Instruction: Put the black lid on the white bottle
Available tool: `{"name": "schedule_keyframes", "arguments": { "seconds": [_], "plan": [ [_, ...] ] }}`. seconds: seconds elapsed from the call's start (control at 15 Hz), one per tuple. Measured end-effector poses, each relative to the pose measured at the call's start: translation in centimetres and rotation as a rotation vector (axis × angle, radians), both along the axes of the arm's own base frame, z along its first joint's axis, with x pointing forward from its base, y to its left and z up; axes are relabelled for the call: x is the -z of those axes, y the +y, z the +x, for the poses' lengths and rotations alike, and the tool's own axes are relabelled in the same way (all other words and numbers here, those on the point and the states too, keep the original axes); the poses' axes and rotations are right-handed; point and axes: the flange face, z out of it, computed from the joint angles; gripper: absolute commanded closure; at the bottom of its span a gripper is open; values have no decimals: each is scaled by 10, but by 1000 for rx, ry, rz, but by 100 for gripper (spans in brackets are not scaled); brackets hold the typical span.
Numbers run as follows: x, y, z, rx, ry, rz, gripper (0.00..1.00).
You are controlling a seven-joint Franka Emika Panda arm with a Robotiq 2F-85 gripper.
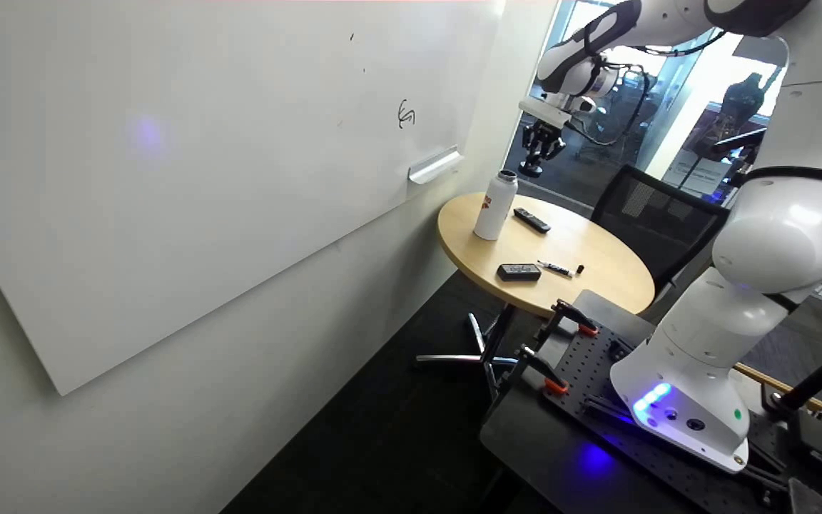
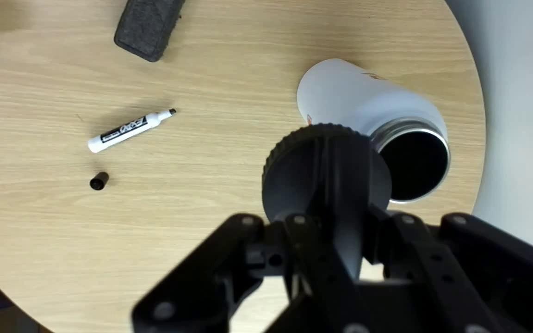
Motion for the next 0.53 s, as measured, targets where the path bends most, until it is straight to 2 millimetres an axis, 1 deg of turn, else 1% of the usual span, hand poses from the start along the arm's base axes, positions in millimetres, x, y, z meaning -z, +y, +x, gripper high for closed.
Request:
{"name": "schedule_keyframes", "arguments": {
  "seconds": [0.2, 0.4, 0.53],
  "plan": [
    [7, -3, 25, 7, 32, 4, 91],
    [10, -11, 42, 11, 62, 20, 91],
    [11, -17, 50, 15, 79, 33, 91]
  ]
}}
